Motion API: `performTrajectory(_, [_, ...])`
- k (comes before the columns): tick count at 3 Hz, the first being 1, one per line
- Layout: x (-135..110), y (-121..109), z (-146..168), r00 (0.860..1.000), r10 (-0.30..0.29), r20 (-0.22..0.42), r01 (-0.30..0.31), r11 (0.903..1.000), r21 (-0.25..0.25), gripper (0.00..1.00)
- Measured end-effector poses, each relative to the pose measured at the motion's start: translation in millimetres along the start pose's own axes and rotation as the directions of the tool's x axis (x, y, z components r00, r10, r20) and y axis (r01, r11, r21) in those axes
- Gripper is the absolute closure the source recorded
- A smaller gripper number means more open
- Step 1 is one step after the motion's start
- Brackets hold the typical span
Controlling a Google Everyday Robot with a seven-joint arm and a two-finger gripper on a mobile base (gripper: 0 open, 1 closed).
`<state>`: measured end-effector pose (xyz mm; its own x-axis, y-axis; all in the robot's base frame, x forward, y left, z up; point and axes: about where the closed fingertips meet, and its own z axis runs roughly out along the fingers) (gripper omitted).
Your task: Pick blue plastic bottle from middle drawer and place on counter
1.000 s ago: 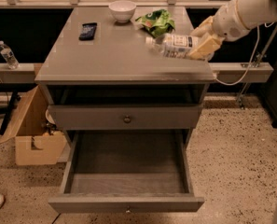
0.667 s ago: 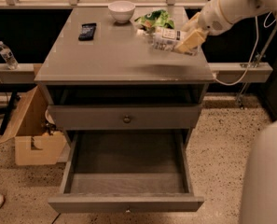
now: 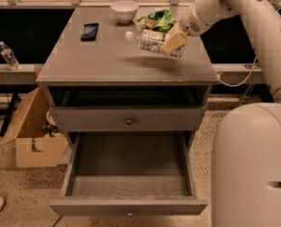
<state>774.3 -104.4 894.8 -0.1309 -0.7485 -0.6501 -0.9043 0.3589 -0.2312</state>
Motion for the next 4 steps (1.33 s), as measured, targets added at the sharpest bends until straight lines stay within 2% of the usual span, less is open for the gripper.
performTrajectory(1, [-3.0, -10.9, 20.2, 0.999, 0.041, -0.025, -0.041, 0.9991, 0.01, 1.0])
performTrajectory(2, [-4.3, -21.4, 40.4, 0.994, 0.098, -0.053, -0.097, 0.9951, 0.022, 0.74])
performTrajectory(3, [-4.9, -26.6, 51.2, 0.99, 0.126, -0.07, -0.125, 0.9918, 0.028, 0.5])
performTrajectory(4, [-1.6, -32.8, 53.4, 0.988, 0.135, -0.078, -0.132, 0.9905, 0.038, 0.2])
